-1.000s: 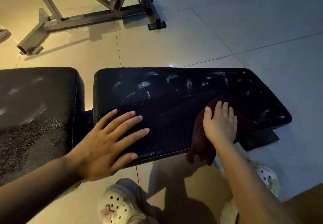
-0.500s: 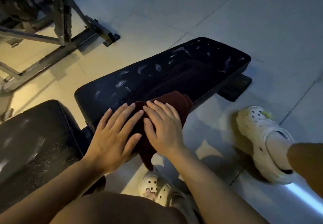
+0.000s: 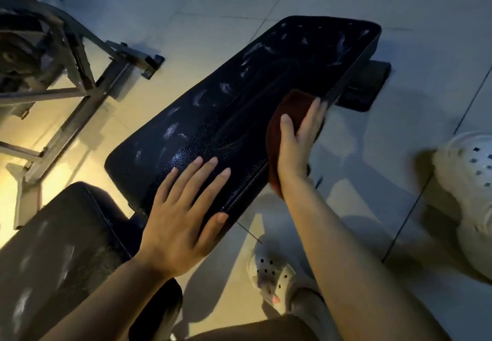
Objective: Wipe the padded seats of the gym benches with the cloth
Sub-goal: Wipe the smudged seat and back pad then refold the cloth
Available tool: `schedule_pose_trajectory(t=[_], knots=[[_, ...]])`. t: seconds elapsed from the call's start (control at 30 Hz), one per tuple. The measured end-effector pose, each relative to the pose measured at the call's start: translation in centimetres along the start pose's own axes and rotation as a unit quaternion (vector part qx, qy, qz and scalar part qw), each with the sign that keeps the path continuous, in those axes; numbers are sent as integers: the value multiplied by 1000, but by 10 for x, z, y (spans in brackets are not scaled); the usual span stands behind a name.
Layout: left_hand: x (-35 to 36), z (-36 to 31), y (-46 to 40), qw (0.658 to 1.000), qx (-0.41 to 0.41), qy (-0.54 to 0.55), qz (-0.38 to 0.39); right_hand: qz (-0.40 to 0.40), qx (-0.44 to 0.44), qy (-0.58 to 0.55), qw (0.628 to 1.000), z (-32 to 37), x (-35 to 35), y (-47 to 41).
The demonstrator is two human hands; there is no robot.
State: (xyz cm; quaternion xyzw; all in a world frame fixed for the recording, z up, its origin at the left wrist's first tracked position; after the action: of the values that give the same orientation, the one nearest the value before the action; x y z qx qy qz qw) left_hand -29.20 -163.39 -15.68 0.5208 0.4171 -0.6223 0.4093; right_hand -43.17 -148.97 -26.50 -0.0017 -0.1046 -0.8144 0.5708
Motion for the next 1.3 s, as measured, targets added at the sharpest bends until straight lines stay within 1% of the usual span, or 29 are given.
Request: schedule_pose_trajectory(t=[0.07,0.2,0.3,0.4,0.5,0.57,0.63,0.7,0.83,1.03,1.13,1.2,1.3], knots=[[-1,-1,0,1000,-14,15,-7,9,46,-36,998,1,4,31],[-1,0,-4,995,-78,53,-37,29,39,-59,997,1,19,104],[0,-2,-3,993,-95,48,-44,3,47,-83,995,7,26,123],[1,-5,-3,997,-76,24,-24,-10,84,-87,993,14,21,92],[1,-4,-4,997,-82,-4,-6,-64,143,-26,987,7,7,-2],[1,-4,-5,996,-87,-5,5,-88,158,5,984,9,-4,-57],[0,-3,-4,996,-85,-4,15,-91,141,10,986,8,-8,-72],[0,-4,-6,996,-88,-8,16,-97,120,2,988,4,-8,-67],[1,-5,-8,995,-97,-20,1,-114,111,7,987,10,-4,-45],[1,-5,-7,995,-96,-25,-13,-69,39,15,997,18,9,31],[0,-3,-6,995,-95,-23,-24,-66,1,-20,998,19,13,66],[0,-3,-6,995,-96,-18,-35,-79,-22,-46,996,17,11,81],[-1,-3,-5,994,-99,-19,-49,-103,-27,-61,992,14,11,80]])
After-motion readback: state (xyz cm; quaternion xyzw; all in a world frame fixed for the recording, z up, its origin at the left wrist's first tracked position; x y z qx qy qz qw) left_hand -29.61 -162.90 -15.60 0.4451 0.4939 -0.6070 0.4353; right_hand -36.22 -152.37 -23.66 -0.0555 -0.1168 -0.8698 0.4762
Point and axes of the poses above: each hand's wrist, its own y-axis away from the middle knuckle, its own x-axis out of the palm, z = x × y, the point moved 3 cm from there along -y, towards the middle knuckle, and after that the axes turned 6 degrees about -z, right-handed, at the moved point
